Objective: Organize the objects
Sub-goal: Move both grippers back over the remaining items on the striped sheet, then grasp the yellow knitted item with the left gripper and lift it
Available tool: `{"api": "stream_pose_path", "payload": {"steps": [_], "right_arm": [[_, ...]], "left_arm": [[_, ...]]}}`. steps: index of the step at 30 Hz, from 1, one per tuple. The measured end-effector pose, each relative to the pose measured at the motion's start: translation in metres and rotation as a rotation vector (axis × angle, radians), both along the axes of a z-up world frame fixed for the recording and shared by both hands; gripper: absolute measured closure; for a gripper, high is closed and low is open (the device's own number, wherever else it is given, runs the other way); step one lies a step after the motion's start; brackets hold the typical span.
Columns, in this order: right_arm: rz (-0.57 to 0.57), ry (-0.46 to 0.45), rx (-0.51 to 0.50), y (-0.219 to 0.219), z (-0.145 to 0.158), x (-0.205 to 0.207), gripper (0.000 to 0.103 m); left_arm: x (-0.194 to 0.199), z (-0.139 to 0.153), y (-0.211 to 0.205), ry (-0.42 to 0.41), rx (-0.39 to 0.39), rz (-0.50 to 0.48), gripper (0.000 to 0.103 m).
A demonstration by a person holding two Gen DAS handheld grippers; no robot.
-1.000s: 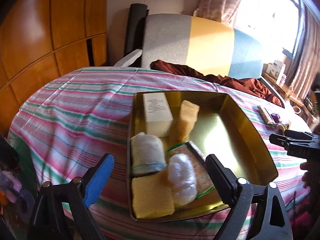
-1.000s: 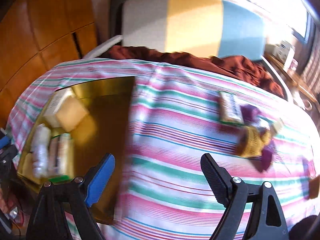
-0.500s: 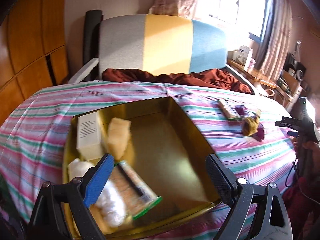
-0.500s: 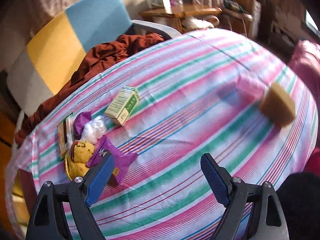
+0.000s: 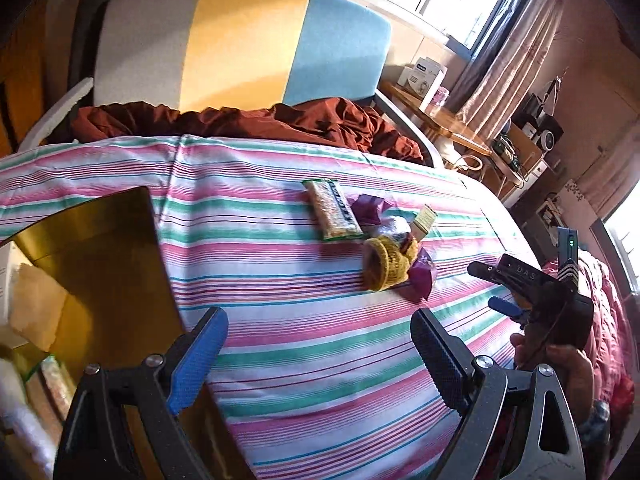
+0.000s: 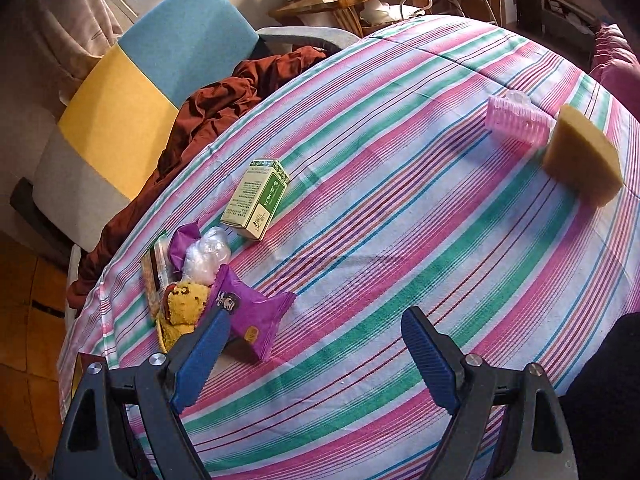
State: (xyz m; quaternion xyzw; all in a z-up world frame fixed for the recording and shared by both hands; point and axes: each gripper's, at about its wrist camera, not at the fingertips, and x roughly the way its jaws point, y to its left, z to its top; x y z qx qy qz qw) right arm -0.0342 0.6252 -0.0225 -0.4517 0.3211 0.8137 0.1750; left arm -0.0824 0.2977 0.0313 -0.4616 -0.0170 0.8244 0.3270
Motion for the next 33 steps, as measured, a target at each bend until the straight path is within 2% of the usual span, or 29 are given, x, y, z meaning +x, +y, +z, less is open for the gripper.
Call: {"api": "stream_pose_path", "payload": {"steps": [3,13,18,23,24,25,26,29,33], "right_arm": [[0.008,0.003,-0.018,0.001,-0.001,0.0,0.014],[-0.01,0.051,-0.083,0.012,0.0,0.005,0.014],[-0.01,0.055,-0.115,0.015,-0.003,0.006,0.014],[0.006,0.036,-0.112,0.013,-0.006,0.003,0.014],[0.004,0.033,-0.112,0.013,-0.006,0.004,0.014],[0.004,0.032,-0.114,0.014,-0.007,0.003,0.014],[0.004,0.031,-0.116,0.014,-0.007,0.004,0.014],[0.008,0.019,-0.114,0.013,-0.009,0.003,0.014],[0.027,0.0,-0.1,0.01,-0.01,-0.001,0.014]], "left_arm": [[-0.005,-0.011,0.035,-0.002,-0.052,-0.025,0.009],[-0.032,-0.041,0.121,-0.039,-0.083,-0.061,0.013],[-0.043,-0.056,0.15,-0.046,-0.092,-0.06,0.013],[-0.062,-0.071,0.167,-0.108,-0.062,-0.015,0.012],[-0.064,-0.073,0.17,-0.111,-0.059,-0.016,0.014],[-0.066,-0.076,0.172,-0.119,-0.056,-0.024,0.029],[-0.067,-0.081,0.174,-0.137,-0.054,-0.038,0.049],[-0.062,-0.083,0.164,-0.148,-0.008,-0.065,0.056],[-0.045,-0.081,0.141,-0.162,0.018,-0.103,0.06]]}}
